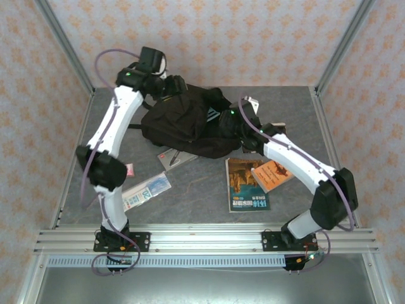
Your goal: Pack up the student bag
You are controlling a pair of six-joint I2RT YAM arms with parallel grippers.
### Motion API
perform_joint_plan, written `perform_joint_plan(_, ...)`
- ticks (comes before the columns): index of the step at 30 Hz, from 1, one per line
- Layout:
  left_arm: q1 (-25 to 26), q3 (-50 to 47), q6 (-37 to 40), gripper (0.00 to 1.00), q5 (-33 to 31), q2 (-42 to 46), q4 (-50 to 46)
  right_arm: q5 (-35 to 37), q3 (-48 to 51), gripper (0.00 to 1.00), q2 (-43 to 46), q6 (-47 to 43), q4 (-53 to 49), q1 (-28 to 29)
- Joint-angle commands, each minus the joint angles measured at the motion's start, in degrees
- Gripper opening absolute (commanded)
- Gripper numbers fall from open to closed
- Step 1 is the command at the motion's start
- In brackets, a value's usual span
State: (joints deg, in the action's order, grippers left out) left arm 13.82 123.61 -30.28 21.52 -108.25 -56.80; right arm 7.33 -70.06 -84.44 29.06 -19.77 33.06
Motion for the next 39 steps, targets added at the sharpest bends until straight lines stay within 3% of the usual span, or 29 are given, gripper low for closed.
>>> perform_joint_plan(1,-0.8,-8.2,-2.7,0.71,-6.4,11.0,1.9,3.4,3.8,0.75,5.5,-0.4,-1.2,0.4)
perform_joint_plan(5,-2.5,-21.4,-6.9,0.9,-13.1,21.7,1.1,3.4,7.7,0.75,9.3,-0.1,-1.3,0.9)
perform_joint_plan(9,-7.5,-37.8,-14.2,1.0,-17.8,32.6,0.6,1.8,10.9,0.75,11.8,-0.1,-1.6,1.1)
perform_joint_plan(13,-13.6,-46.9,-19.2,1.0,-25.1,35.8,-7.8,1.0,12.8,0.75,14.0,-0.2,-2.3,1.3)
perform_joint_plan(15,-16.6,-50.0,-20.3,1.0,-25.7,34.6,-10.6,0.5,13.8,0.75,14.6,-0.5,-2.0,1.3)
perform_joint_plan(21,-25.8,-57.9,-19.6,1.0,-16.8,27.7,-8.6,0.2,15.0,0.75,14.8,-0.1,-1.6,1.4)
perform_joint_plan(25,-26.2,-59.6,-20.4,1.0,-18.8,25.4,-8.2,0.4,15.5,0.75,15.4,-0.1,-1.7,1.5)
perform_joint_plan(30,-27.0,-66.9,-26.1,1.0,-12.5,25.6,-0.5,-0.7,16.5,0.75,16.3,-0.8,0.1,1.5)
perform_joint_plan(39,-28.1,-72.8,-37.7,1.0,-11.8,28.3,11.8,-4.0,18.1,0.74,16.3,-1.1,3.1,1.7)
